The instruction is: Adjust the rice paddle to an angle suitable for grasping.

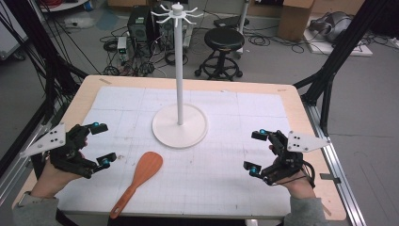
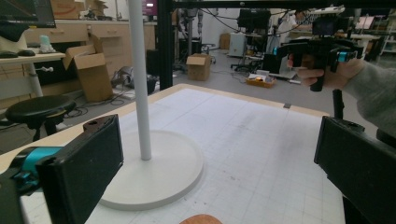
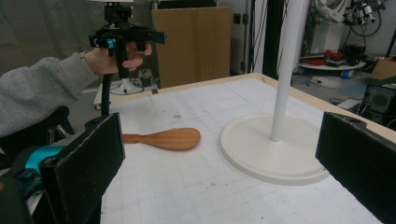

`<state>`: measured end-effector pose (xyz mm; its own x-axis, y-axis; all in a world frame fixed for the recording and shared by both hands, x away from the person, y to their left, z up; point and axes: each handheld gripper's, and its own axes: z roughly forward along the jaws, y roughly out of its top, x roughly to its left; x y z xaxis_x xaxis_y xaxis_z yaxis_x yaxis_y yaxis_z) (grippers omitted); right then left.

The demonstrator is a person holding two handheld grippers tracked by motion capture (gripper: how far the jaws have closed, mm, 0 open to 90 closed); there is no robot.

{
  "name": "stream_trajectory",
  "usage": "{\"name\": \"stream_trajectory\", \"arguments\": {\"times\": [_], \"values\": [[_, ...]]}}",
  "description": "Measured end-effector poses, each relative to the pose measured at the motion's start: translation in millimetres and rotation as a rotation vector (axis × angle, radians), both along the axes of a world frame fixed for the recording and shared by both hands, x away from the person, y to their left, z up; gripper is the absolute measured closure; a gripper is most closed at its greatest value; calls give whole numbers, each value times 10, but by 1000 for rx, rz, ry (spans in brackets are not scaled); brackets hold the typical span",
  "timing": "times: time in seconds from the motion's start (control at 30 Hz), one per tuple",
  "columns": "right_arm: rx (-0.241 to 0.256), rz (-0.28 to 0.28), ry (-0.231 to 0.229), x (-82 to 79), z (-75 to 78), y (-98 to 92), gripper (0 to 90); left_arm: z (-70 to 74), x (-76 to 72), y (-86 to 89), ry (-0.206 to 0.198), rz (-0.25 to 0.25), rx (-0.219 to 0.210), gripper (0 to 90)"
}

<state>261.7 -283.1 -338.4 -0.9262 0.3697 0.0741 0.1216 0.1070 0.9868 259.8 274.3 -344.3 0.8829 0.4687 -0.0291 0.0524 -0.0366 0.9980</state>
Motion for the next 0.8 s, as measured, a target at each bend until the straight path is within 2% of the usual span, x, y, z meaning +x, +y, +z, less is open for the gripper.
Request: {"name": "stream_trajectory", "arguments": {"times": [0.03, 0.07, 0.1, 0.13, 0.2, 0.27, 0.33, 0.43, 0.47, 0.53, 0.63, 0.67, 0.73, 0.8], "values": [[-4, -1, -7, 8, -3, 1, 1, -3, -3, 2, 2, -9, 5, 37], [-4, -1, -7, 8, -3, 1, 1, -3, -3, 2, 2, -9, 5, 114], [-5, 0, -9, 11, -4, 3, 1, -5, -5, 10, -3, -24, 11, 114], [-9, 1, 1, 8, -6, 6, 1, -8, -10, 11, -6, -32, 13, 286], [-9, 0, -2, 10, -7, 7, 1, -16, -19, -1, -1, -45, 19, 312], [-9, 1, 2, 5, -6, 5, 1, -24, -32, -16, -4, -50, 38, 418], [-7, 0, 2, 6, -6, 6, 1, -35, -33, -36, 15, -60, 33, 442], [-11, 3, 2, 7, -8, 6, 1, -48, -37, -43, 16, -66, 48, 533], [-11, 3, 2, 7, -8, 6, 1, -56, -38, -46, 17, -67, 50, 533], [-12, 3, -1, 13, -10, 10, 1, -79, -38, -40, 26, -77, 59, 622], [-16, 4, 2, 13, -12, 11, 1, -93, -38, -31, 23, -84, 68, 696], [-17, 5, 2, 13, -14, 11, 1, -99, -40, -25, 16, -87, 74, 696], [-17, 4, 1, 14, -14, 14, 1, -109, -47, -18, 3, -98, 78, 775], [-17, 2, 0, 14, -15, 17, 1, -112, -48, -11, -7, -114, 85, 797]]}}
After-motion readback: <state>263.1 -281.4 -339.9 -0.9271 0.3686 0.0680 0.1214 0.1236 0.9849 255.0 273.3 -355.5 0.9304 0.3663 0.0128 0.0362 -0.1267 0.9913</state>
